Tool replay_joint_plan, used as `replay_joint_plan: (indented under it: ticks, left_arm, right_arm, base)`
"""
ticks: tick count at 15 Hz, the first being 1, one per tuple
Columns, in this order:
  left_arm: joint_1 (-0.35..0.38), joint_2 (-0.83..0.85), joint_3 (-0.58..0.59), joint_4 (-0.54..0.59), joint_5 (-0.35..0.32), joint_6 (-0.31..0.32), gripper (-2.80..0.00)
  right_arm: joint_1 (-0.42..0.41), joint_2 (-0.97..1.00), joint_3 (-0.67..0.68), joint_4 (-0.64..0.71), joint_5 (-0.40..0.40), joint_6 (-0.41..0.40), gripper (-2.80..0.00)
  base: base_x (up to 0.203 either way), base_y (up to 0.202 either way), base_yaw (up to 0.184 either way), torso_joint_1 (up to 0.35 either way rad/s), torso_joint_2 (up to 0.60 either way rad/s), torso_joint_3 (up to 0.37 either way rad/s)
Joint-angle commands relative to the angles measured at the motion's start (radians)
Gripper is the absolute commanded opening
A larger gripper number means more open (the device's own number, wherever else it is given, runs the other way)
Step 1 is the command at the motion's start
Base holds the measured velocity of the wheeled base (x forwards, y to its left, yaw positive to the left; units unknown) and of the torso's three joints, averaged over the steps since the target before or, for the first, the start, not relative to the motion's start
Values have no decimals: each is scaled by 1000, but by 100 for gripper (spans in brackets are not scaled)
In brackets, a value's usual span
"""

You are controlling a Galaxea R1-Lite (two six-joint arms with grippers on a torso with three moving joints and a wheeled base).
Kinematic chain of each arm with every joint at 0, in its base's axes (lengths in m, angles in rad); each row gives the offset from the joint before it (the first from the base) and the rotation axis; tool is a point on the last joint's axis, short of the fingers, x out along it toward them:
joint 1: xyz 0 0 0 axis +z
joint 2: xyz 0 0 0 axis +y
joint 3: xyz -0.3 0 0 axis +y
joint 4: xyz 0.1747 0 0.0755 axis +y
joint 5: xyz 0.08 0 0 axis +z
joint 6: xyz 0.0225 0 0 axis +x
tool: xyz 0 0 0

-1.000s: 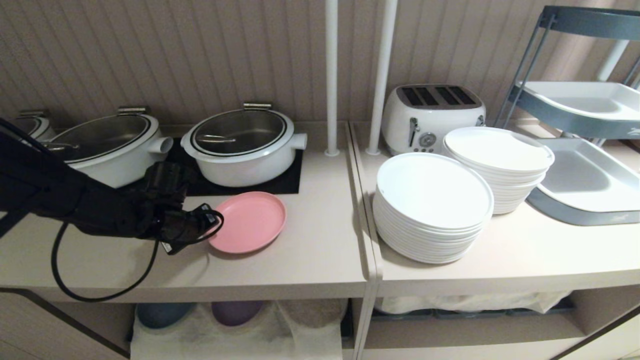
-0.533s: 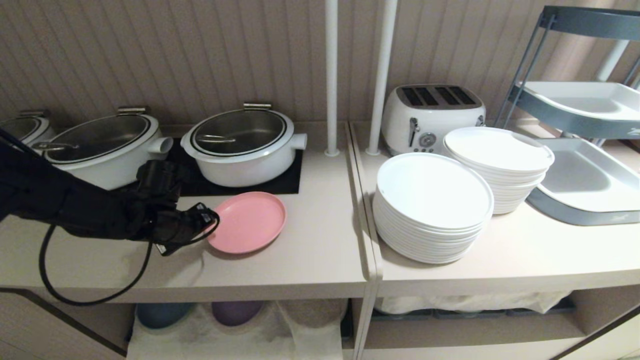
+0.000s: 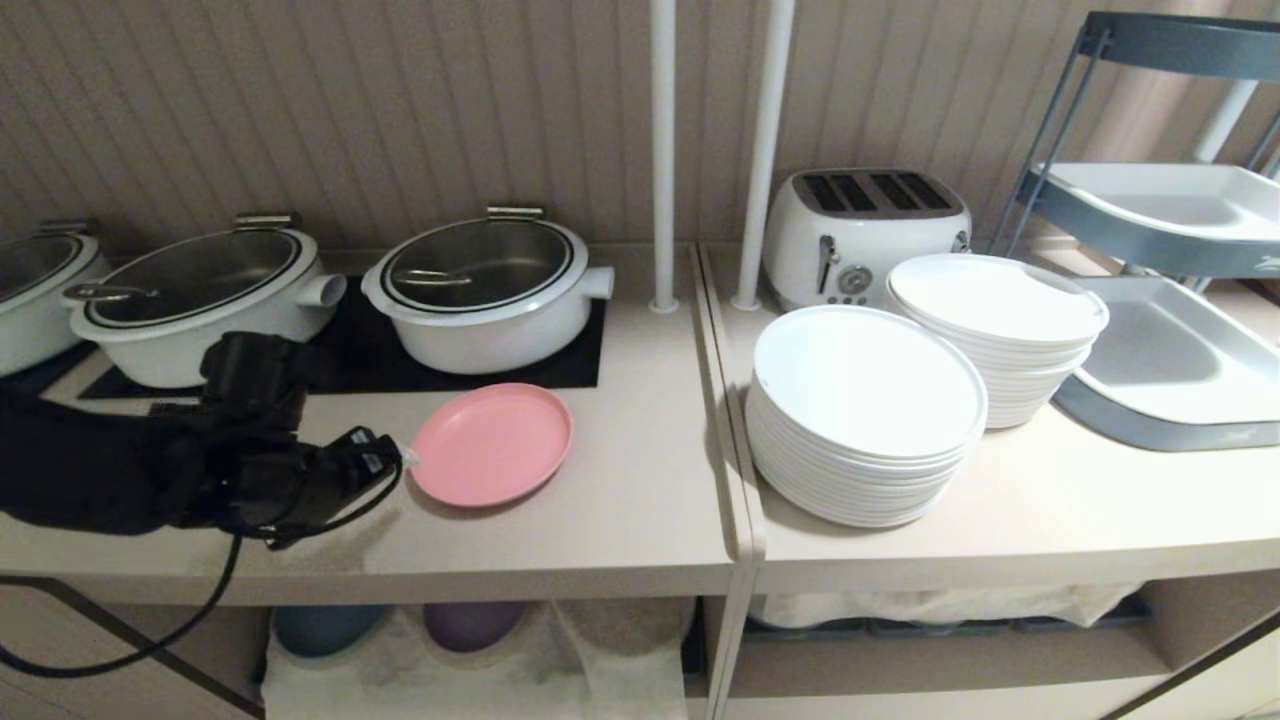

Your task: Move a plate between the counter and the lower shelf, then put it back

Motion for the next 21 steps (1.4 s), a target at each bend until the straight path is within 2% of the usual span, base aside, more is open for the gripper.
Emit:
replay_joint_plan:
  ticks: [1, 2, 3, 7, 11, 18, 21]
  left_arm:
    - [1, -116, 41, 1, 2, -3, 0]
    - [1, -149, 57, 1, 2, 0, 0]
    - [1, -177, 82, 2, 2, 3, -280]
    - [1, -272, 171, 1, 6, 53, -280]
    - [0, -393, 248, 0, 8, 159, -280]
    - [-13, -614, 396, 6, 33, 182, -280]
    - [-25, -698, 421, 43, 36, 211, -280]
  right_arm:
    - [0, 0, 0, -1, 0, 0, -280]
    - [0, 0, 0, -1, 0, 0, -280]
    - [0, 0, 0, 0, 0, 0, -280]
    - [0, 0, 0, 1, 0, 0, -280]
    - [0, 0, 0, -1, 0, 0, -280]
    - [0, 0, 0, -1, 0, 0, -280]
    - [0, 0, 0, -1, 0, 2, -280]
  base:
    - [0, 0, 0, 0, 0, 0]
    - [0, 0, 0, 0, 0, 0]
    - [0, 0, 0, 0, 0, 0]
    - [0, 0, 0, 0, 0, 0]
    - [0, 0, 0, 0, 0, 0]
    - [0, 0, 0, 0, 0, 0]
    - [0, 0, 0, 0, 0, 0]
